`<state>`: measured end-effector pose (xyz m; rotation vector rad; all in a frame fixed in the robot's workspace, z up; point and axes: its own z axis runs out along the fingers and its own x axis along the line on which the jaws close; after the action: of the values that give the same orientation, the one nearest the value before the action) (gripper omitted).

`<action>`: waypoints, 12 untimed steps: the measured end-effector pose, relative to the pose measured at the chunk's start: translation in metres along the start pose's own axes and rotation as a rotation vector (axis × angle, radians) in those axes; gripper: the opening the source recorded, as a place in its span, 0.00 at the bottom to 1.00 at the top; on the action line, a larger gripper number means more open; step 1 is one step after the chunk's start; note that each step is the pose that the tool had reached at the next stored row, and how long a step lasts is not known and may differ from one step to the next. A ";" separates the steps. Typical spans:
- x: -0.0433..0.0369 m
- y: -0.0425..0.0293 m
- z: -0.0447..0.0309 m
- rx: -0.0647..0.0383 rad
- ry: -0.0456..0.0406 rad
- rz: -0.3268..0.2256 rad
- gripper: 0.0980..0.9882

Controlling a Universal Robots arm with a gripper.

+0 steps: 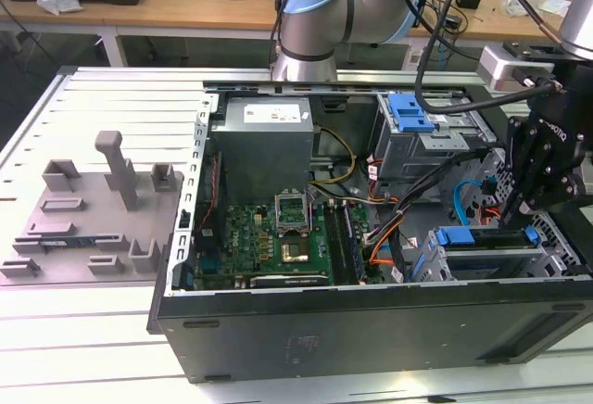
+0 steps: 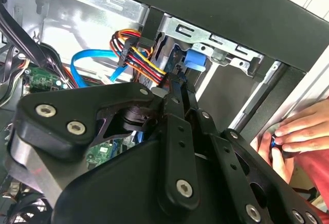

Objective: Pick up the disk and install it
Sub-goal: 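Insert the first disk wire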

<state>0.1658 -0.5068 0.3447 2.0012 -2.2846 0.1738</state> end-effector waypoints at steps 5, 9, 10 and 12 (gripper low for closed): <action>0.0002 0.0000 0.0031 0.000 0.0000 0.000 0.08; 0.0002 0.0000 0.0049 0.000 0.0004 0.000 0.08; 0.0002 0.0000 0.0054 0.000 0.0004 0.000 0.08; 0.0001 -0.0001 0.0061 0.000 0.0006 0.000 0.08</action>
<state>0.1658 -0.5078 0.3387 2.0006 -2.2846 0.1744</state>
